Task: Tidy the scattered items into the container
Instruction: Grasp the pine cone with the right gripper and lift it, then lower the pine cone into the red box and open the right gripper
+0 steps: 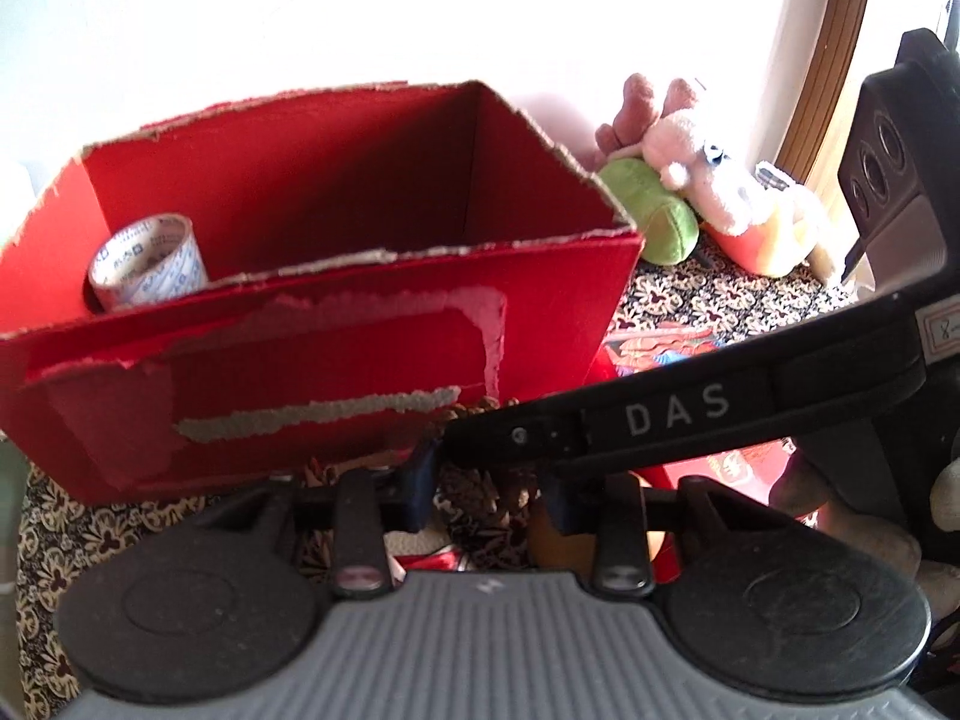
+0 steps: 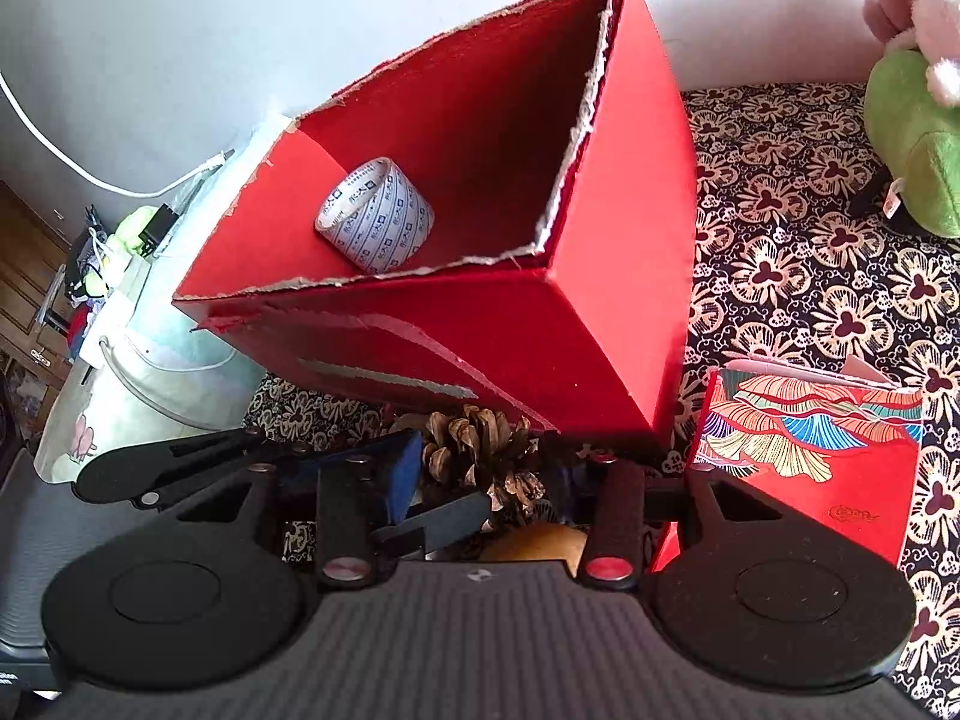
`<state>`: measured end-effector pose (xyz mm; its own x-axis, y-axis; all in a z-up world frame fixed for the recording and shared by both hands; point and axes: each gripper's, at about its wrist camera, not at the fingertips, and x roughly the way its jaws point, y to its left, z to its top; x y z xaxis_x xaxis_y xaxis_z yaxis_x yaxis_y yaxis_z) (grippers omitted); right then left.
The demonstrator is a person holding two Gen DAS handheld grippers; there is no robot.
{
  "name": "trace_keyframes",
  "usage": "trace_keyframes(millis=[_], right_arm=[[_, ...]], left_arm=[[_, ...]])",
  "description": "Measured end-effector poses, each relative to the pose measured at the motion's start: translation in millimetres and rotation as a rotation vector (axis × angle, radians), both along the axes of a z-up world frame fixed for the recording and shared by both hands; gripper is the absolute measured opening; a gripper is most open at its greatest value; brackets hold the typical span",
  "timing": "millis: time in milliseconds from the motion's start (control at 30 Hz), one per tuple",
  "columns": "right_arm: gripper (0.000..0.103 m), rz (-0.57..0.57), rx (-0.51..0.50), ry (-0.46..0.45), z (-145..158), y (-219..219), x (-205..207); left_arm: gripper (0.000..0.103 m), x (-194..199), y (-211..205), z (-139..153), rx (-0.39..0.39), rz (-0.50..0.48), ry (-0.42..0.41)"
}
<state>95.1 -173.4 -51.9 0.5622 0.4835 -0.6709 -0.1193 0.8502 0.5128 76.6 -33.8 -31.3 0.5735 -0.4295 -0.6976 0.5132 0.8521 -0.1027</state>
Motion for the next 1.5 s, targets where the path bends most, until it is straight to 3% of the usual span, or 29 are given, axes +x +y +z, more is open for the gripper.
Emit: trace_keyframes(millis=[467, 600, 733, 900, 1167, 1267, 1500], right_arm=[[0.044, -0.007, 0.096, -0.162, 82.9, -9.3, -32.9], [0.044, 0.009, 0.113, -0.228, 106.1, -5.4, -20.3], [0.045, 0.029, 0.104, -0.245, 109.7, 6.7, 12.6], [0.045, 0.040, 0.093, -0.149, 86.1, 24.5, 62.7], [0.039, 0.001, 0.168, 0.148, 36.1, 45.8, 127.3], [0.039, -0.005, 0.143, 0.218, 26.7, 58.8, 140.4], [0.034, -0.042, 0.233, 0.385, 5.3, 66.7, 157.2]], left_arm=[[0.035, -32.6, 20.2, 83.6, -0.094, -0.009, -0.155], [0.035, -21.4, 25.6, 107.4, -0.085, 0.005, -0.231], [0.035, 8.2, 37.0, 108.9, -0.071, 0.039, -0.231], [0.035, 58.6, 54.4, 80.5, -0.045, 0.075, -0.126], [0.034, 115.7, 70.8, 34.1, 0.058, 0.111, 0.038], [0.034, 129.4, 78.2, 20.3, 0.071, 0.127, 0.097], [0.037, 141.0, 94.2, 6.0, 0.134, 0.175, 0.136]])
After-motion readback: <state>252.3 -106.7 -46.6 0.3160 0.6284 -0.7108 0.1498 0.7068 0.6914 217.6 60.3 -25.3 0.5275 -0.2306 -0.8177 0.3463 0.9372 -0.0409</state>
